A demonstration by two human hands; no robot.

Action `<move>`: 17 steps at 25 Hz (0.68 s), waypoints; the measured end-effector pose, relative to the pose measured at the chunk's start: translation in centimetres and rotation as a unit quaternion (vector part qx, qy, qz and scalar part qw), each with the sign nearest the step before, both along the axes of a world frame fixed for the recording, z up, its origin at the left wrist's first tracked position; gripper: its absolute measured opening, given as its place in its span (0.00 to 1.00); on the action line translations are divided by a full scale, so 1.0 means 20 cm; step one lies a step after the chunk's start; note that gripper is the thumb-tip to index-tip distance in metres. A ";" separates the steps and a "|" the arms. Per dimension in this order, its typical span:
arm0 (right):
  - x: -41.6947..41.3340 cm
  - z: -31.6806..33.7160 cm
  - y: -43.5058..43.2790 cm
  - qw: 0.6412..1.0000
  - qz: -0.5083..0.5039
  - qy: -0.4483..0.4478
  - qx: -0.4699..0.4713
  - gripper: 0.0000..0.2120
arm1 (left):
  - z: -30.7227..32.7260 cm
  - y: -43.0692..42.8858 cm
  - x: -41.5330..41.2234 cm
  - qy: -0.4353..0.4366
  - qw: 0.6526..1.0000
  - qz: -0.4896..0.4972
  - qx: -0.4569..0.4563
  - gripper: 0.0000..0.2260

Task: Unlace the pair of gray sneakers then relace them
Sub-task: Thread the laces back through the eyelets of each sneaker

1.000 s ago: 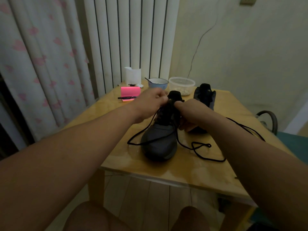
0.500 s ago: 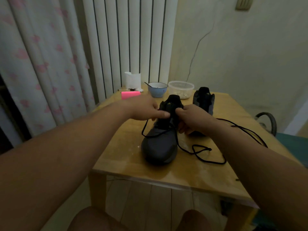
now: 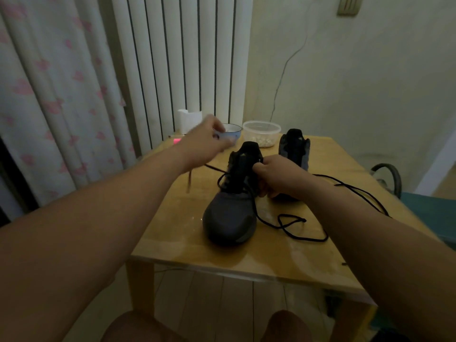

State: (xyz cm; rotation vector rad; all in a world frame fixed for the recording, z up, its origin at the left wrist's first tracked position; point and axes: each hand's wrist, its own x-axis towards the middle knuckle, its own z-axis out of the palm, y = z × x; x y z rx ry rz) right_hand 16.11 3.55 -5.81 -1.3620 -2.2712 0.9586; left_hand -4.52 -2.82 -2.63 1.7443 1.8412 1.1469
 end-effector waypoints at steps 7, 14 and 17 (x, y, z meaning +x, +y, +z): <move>0.01 0.00 0.01 1.000 0.004 -0.005 -0.005 0.12 | -0.04 0.00 0.00 0.197 0.976 -0.056 -0.078 0.14; -0.01 0.00 0.02 0.999 0.035 -0.028 0.016 0.13 | -0.15 0.01 -0.12 0.217 0.975 0.045 0.017 0.16; -0.03 0.06 0.02 0.996 0.056 -0.062 0.023 0.12 | 0.03 -0.05 -0.11 0.236 0.970 -0.017 -0.064 0.22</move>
